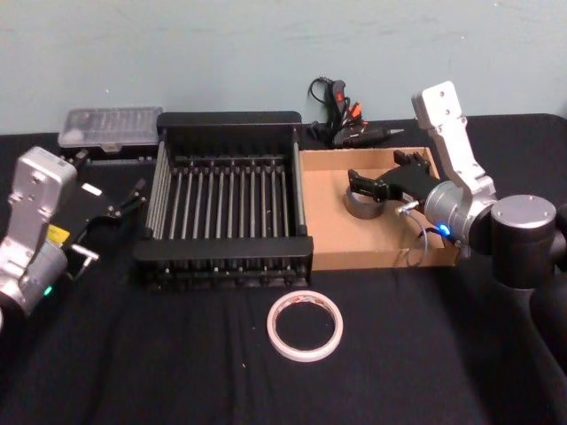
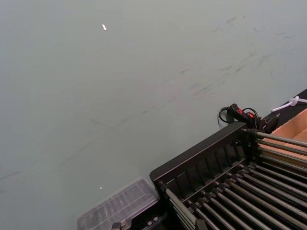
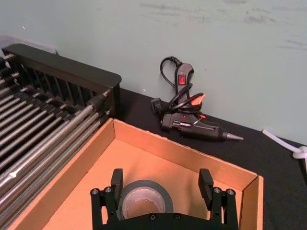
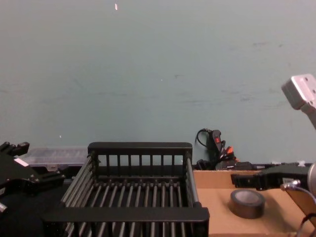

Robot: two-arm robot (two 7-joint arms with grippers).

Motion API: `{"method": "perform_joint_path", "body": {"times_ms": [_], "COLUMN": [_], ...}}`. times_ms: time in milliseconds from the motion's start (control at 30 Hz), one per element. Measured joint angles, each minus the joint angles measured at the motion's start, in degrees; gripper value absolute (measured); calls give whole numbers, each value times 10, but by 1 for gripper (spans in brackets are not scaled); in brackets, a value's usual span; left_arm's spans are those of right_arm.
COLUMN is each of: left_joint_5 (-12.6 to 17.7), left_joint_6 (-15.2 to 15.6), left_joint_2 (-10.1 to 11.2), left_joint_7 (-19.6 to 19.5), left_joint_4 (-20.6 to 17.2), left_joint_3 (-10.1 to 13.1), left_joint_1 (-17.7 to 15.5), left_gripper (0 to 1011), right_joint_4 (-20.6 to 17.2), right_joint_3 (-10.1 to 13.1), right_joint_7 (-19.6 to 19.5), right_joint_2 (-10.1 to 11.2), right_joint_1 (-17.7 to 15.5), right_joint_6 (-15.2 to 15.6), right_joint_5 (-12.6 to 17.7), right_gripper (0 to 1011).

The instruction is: Pick up the white tape and place it into the black box , Pick up the silver tape and place it into the brown box.

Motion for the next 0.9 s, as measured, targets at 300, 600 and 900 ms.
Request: {"method": "perform_joint_path", "body": {"times_ms": [300, 600, 900], "left_joint_5": [0, 0, 0], "left_joint_6": [0, 0, 0], "left_joint_2": [0, 0, 0], "left_joint_7": [0, 0, 0], "left_joint_4": [0, 0, 0], "left_joint_3": [0, 0, 0], "left_joint_1": [0, 0, 0], "left_gripper": [1001, 1001, 1001], "right_joint_4": [-69, -182, -278], "right_joint_3": [18, 29, 32], "right_joint_7": [16, 41, 61], "right_joint_2": [14, 54, 106], "right_joint_1": [-36, -111, -194], "right_joint_6": [26, 53, 38], "right_joint_5": [17, 44, 65], "right_gripper": [1002, 1002, 1002]}}
